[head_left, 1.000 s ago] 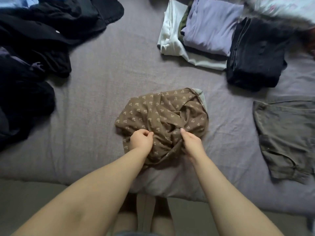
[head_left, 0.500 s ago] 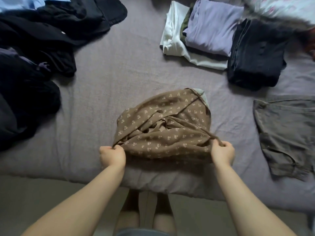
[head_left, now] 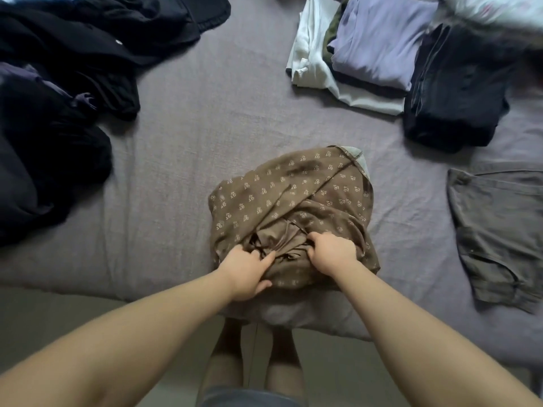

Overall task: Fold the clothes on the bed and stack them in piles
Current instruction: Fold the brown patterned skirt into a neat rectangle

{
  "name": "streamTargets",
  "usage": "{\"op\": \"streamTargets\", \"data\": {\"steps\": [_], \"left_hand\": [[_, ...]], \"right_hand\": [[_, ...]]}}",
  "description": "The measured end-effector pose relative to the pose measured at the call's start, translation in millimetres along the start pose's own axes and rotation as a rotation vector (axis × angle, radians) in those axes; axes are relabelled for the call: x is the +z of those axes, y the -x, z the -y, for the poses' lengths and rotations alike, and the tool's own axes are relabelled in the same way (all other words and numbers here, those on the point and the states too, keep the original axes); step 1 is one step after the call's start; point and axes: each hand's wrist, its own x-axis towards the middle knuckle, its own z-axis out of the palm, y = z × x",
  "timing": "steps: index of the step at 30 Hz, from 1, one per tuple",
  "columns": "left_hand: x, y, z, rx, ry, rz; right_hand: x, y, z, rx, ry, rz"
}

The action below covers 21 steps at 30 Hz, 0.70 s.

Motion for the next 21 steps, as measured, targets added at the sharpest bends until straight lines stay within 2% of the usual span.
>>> {"op": "streamTargets", "data": {"steps": [2,5,7,10,12,14,16,18,21], "left_hand": [[8.4,14.5,-4.3,-0.016,0.06,0.071],[14.9,22.5,-9.0,-0.095,0.15,0.057],[9.4,20.5,-12.9,-0.097,0.127,0.004],[-2.5,11.7,-17.4,-0.038,0.078,0.025],[-6.7,6.3,-20.0,0.009,0.043,0.019],[-5.4,1.6,-20.9,0.04,-0.032,0.063],[0.9,-0.5,-20.9,0.038,-0.121,0.108],[7.9,0.0,-21.1,0.03,-0.237,0.089],[18.9,6.1,-24.1,0.021,-0.288,0.07]], "right_hand": [[0.8,10.3,-12.7,-0.002,0.092,0.022],[1.1,24.5,-25.9,-0.051,0.166,0.06],[3.3,30.0,-26.7,-0.134,0.227,0.086],[9.1,34.8,-19.3,-0.257,0.301,0.105],[14.9,34.4,-13.1,-0.243,0.281,0.115],[16.6,30.0,-7.6,-0.153,0.228,0.097],[14.2,25.9,-3.4,-0.074,0.171,0.029],[10.8,23.0,-1.0,-0.017,0.079,-0.108],[5.3,21.9,-0.5,0.115,-0.196,-0.307]]}}
